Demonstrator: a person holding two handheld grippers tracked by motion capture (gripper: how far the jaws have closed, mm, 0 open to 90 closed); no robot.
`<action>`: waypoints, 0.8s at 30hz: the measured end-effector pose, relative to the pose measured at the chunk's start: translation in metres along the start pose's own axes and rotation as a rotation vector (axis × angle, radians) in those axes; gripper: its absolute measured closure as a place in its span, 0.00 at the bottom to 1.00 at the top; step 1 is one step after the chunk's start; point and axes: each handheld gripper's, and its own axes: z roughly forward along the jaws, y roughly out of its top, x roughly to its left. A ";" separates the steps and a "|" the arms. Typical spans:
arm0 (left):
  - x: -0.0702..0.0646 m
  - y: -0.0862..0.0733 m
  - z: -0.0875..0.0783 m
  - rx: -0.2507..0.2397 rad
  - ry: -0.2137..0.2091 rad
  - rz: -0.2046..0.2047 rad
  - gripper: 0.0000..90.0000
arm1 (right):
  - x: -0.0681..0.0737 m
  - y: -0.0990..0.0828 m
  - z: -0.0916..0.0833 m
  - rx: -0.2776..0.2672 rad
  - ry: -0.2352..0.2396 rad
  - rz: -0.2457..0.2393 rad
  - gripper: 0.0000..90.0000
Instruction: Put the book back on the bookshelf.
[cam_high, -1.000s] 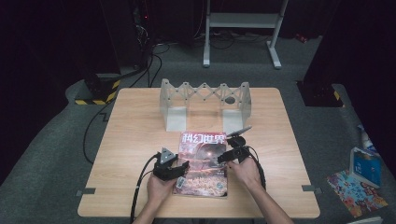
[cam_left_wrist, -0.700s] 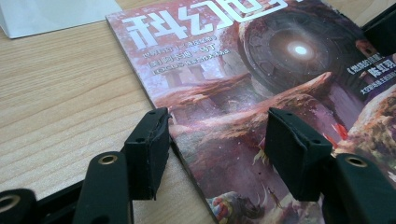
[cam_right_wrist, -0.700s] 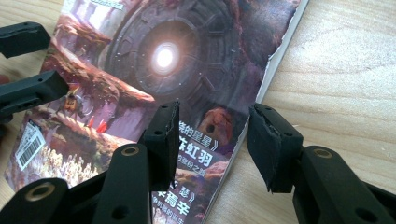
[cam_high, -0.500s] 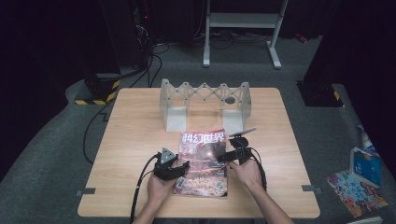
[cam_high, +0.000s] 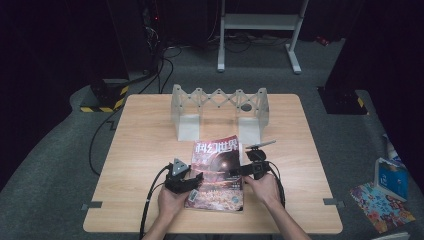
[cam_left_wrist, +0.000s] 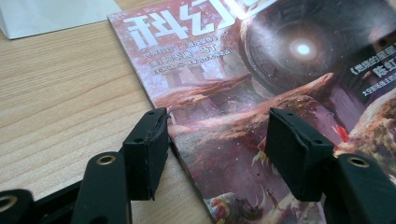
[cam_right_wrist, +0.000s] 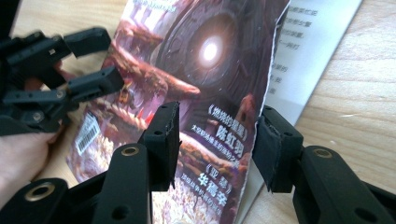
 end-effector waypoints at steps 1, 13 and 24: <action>0.000 0.000 0.000 0.000 0.000 0.000 0.43 | 0.002 -0.001 0.001 -0.003 -0.015 -0.005 0.60; 0.000 0.000 0.000 0.000 -0.002 0.001 0.43 | -0.002 0.010 0.010 -0.001 0.013 0.023 0.60; 0.000 0.000 0.000 0.000 -0.003 0.000 0.43 | 0.006 0.013 0.020 0.021 -0.033 -0.021 0.65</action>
